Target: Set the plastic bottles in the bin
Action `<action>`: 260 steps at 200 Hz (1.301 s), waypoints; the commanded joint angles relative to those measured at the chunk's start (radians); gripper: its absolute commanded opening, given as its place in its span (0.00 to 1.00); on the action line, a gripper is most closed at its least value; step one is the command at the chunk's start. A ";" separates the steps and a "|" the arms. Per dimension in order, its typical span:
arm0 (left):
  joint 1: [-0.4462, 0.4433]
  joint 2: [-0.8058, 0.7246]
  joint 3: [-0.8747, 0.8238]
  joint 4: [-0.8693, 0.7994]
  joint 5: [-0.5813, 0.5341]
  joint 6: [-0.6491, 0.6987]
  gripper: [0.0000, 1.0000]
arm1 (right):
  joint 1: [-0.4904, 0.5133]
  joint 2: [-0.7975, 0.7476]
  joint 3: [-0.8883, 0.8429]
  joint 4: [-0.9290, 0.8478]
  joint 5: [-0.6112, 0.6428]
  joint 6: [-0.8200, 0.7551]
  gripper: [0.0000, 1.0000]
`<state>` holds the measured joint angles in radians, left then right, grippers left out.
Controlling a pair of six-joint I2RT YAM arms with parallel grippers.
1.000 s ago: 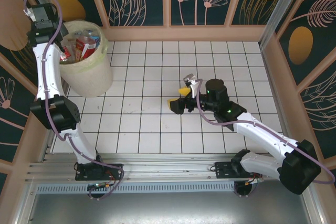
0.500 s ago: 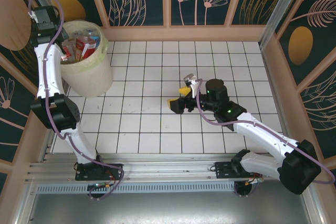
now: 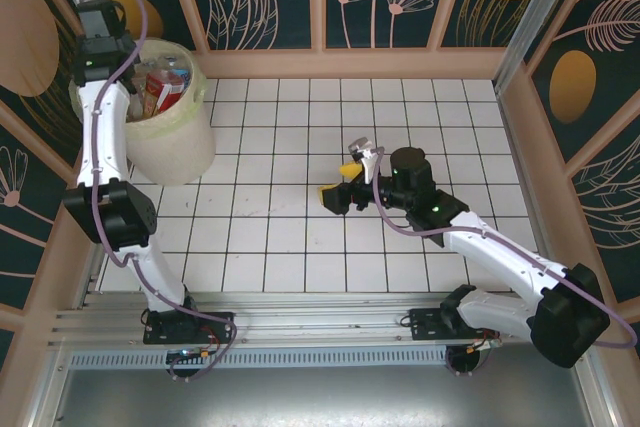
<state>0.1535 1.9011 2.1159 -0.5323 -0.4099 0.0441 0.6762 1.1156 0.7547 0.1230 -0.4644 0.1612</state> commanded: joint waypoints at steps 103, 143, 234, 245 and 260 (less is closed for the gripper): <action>-0.045 -0.002 -0.056 0.406 -0.278 0.349 0.51 | 0.008 -0.010 0.041 -0.010 0.004 -0.017 0.95; -0.045 0.053 -0.043 0.421 -0.234 0.351 0.52 | 0.007 -0.004 0.054 -0.025 0.010 -0.018 0.95; -0.048 0.098 -0.069 0.412 -0.153 0.330 0.78 | 0.010 0.045 0.080 -0.010 0.006 -0.009 0.95; -0.048 0.087 -0.072 0.395 -0.127 0.319 0.82 | 0.009 0.049 0.083 -0.007 0.004 -0.010 0.95; -0.048 0.076 -0.067 0.359 -0.099 0.298 0.92 | 0.009 0.055 0.085 -0.008 0.000 -0.011 0.95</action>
<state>0.1055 2.0060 2.0510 -0.1467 -0.5755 0.3767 0.6762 1.1614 0.7982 0.0998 -0.4614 0.1619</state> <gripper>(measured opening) 0.862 0.948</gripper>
